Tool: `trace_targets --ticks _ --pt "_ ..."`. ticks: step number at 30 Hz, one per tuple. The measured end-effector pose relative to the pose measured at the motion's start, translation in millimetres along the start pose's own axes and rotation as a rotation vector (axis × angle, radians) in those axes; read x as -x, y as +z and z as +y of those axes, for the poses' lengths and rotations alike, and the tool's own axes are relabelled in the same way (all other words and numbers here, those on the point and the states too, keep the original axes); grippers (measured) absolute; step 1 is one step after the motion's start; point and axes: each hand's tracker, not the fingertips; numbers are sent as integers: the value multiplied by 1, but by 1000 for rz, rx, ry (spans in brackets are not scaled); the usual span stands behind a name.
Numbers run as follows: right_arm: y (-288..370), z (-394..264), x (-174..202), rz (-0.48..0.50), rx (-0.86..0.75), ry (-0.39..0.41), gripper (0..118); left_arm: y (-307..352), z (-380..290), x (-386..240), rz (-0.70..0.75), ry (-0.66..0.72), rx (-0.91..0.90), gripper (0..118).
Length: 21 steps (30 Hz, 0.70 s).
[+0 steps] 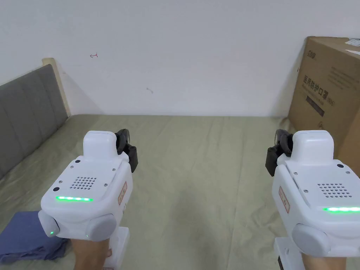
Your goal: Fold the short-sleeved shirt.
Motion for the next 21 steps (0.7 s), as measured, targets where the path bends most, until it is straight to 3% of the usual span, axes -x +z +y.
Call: trace_targets --ticks 21 --pt "1 -1 1 0 3 0 0 -1 -4 -2 -21 0 30 0"
